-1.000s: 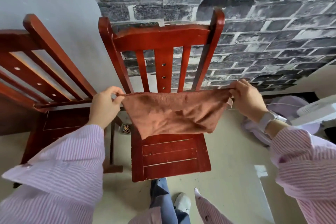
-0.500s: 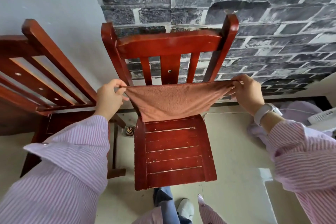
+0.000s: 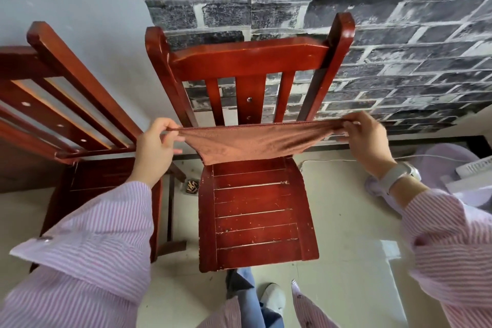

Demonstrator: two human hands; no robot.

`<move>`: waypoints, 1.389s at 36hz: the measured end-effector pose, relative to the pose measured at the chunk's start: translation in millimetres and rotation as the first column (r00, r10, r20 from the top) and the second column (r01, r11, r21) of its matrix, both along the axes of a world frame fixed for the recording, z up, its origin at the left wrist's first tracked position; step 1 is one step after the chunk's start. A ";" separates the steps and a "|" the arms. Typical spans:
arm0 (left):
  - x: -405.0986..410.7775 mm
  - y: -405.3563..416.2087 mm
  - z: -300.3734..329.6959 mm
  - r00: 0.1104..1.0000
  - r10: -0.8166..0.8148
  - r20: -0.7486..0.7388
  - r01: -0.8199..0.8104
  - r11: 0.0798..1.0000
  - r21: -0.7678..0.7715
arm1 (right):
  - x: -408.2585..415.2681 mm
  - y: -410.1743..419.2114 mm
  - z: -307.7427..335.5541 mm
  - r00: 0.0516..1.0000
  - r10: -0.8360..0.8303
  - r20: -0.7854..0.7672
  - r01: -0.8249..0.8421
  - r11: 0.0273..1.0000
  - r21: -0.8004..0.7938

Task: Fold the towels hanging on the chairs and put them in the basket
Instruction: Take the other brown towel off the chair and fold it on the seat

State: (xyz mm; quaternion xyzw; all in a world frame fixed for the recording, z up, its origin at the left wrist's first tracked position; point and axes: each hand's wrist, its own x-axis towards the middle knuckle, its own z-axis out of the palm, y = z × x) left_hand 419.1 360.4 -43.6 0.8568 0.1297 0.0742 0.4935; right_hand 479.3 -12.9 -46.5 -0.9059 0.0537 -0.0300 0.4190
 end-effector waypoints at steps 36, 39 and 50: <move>-213.4 -25.7 -227.9 0.682 -0.098 -0.725 0.026 0.994 -0.110 | -234.2 -46.2 -229.7 0.738 0.024 -0.674 -0.182 0.969 -0.166; -189.0 -26.4 -223.0 0.717 -0.071 -0.694 -0.073 0.982 -0.176 | -208.6 -35.4 -221.3 0.759 -0.013 -0.651 -0.084 0.989 -0.118; -100.1 -18.8 -254.5 0.783 0.101 -0.614 -0.376 0.863 -0.337 | -110.5 8.0 -243.6 0.821 -0.263 -0.506 0.255 0.963 -0.086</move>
